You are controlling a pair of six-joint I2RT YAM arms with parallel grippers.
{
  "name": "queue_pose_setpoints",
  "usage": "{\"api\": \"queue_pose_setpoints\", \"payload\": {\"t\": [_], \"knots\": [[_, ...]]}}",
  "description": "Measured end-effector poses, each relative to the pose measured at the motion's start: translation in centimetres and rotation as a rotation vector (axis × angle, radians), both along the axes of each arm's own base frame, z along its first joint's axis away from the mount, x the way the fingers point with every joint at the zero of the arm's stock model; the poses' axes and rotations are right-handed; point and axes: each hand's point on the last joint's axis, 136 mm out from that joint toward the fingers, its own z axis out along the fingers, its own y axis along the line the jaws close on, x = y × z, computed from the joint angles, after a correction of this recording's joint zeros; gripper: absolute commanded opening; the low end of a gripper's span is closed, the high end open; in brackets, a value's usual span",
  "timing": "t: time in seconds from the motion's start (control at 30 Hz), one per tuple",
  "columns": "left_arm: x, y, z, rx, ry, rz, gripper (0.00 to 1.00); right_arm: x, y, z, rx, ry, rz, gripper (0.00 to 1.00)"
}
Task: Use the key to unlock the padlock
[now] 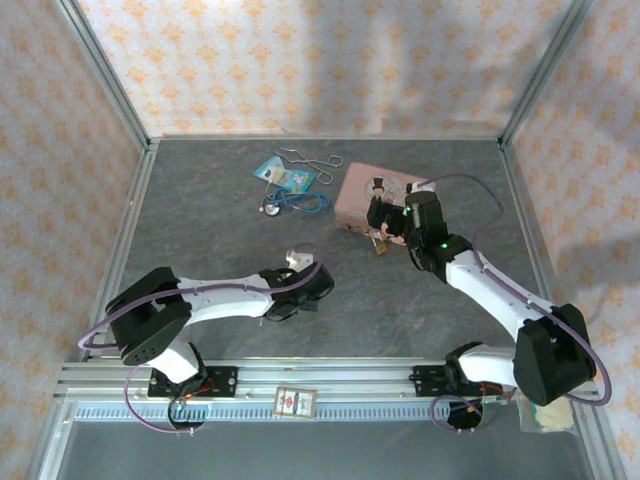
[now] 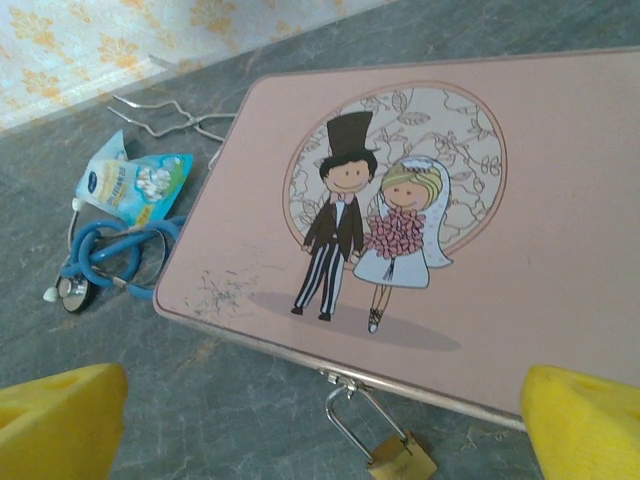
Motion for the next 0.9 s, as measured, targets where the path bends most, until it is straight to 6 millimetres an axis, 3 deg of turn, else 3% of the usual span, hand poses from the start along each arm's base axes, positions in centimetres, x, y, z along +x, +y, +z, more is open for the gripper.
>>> {"api": "queue_pose_setpoints", "payload": {"t": [0.13,0.27,0.33,0.37,0.67,0.9], "knots": [[0.0,-0.2,2.5,-0.069,-0.045,-0.006,0.08,-0.3,0.2,-0.5,0.006,0.013,0.015,1.0],[-0.8,1.0,4.0,-0.088,-0.059,0.006,0.23,-0.2,0.6,-0.3,0.022,0.005,0.031,1.0],[-1.3,1.9,4.1,-0.079,-0.056,0.015,0.24,-0.1,0.8,-0.4,0.03,0.005,0.035,1.0],[-1.6,2.5,4.1,-0.072,-0.051,0.019,0.28,-0.1,0.8,-0.5,0.032,0.008,0.035,1.0],[-5.3,9.2,-0.1,0.059,0.056,0.086,0.31,0.2,1.1,-0.6,0.054,0.005,0.03,1.0],[-5.9,10.7,-0.8,0.066,0.071,0.126,0.29,0.4,1.2,-0.7,0.057,0.005,0.031,1.0]]}}
